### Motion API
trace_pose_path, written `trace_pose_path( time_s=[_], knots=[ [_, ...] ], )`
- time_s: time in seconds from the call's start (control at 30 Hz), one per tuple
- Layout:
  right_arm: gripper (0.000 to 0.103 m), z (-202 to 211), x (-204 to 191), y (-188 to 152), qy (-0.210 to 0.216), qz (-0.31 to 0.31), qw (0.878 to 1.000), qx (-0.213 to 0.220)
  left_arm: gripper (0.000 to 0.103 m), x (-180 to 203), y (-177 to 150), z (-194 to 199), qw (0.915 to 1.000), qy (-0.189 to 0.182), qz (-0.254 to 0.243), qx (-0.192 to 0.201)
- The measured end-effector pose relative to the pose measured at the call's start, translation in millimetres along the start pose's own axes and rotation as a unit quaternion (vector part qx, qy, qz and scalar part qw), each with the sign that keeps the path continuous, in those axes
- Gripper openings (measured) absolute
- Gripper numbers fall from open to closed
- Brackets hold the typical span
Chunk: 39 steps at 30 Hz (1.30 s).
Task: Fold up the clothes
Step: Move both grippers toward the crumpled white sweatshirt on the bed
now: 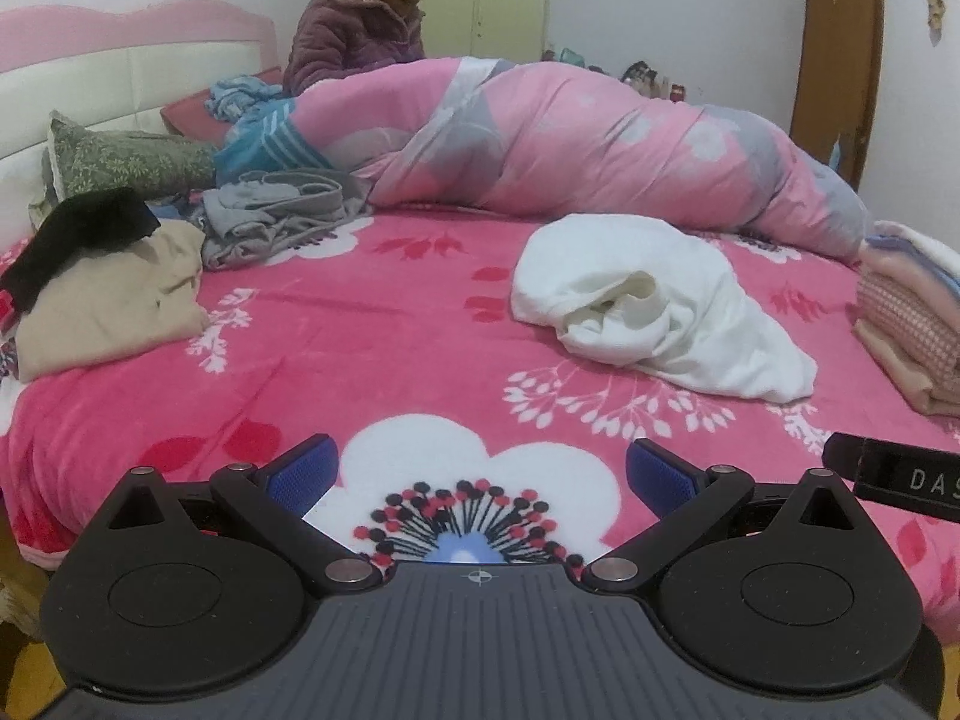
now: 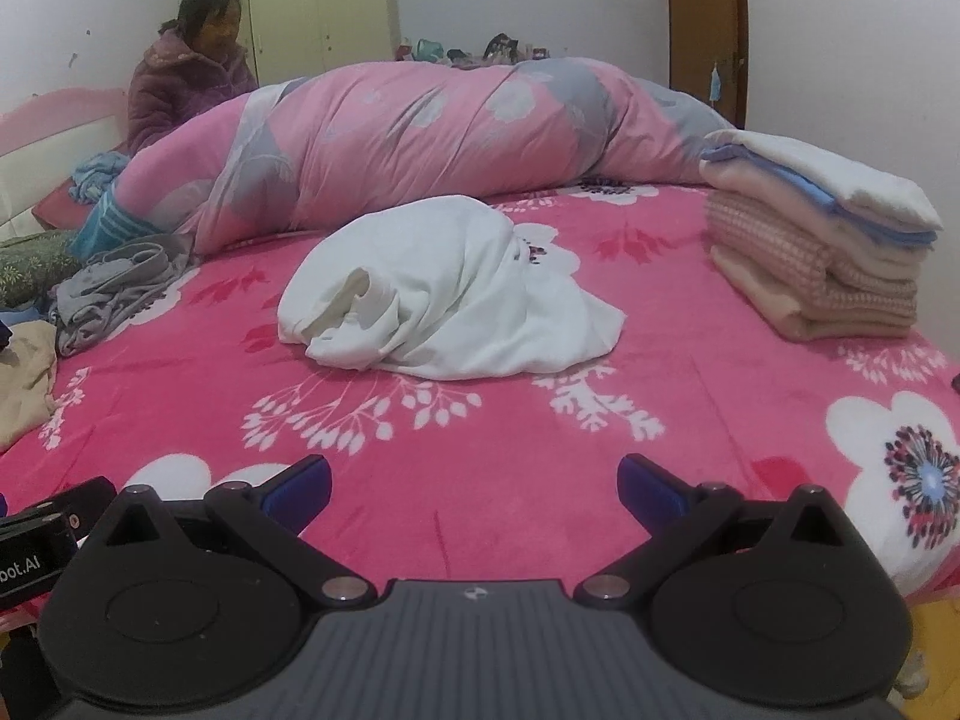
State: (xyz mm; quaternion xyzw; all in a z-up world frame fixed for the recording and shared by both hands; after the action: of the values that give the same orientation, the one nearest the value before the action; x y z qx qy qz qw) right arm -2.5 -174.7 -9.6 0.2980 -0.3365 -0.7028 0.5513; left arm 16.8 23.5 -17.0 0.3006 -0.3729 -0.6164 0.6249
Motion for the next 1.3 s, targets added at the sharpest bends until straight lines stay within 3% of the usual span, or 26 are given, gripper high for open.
trace_pose_path(
  time_s=[0.73, 1.03, 1.3],
  knots=[
    [0.103, 22, -7, -14, 0.009, 0.002, 1.0, 0.027, 0.103, 4, -8, 20, 0.9995, 0.015, -0.018, 0.022],
    [0.103, 44, -9, -10, 0.032, -0.006, 0.997, 0.068, 0.103, -11, 4, 37, 0.9982, 0.033, 0.012, 0.049],
    [0.103, 86, -6, 2, 0.036, -0.016, 0.99, 0.133, 0.103, -8, 17, 50, 0.9979, -0.016, 0.033, 0.052]
  ],
)
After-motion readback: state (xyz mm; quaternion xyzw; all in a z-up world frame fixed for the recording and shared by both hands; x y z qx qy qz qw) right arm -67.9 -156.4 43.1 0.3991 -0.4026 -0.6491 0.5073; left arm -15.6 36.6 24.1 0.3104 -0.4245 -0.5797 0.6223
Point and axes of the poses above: each gripper's, at about its wrist camera, not at the fingertips, and z roughly against the way its jaws point, x to its right, y to its top, the point moved 3 cm from there along -z, roughly the way its jaws point, and after that the axes turned 1 degree about z, right-handed, at the moved point
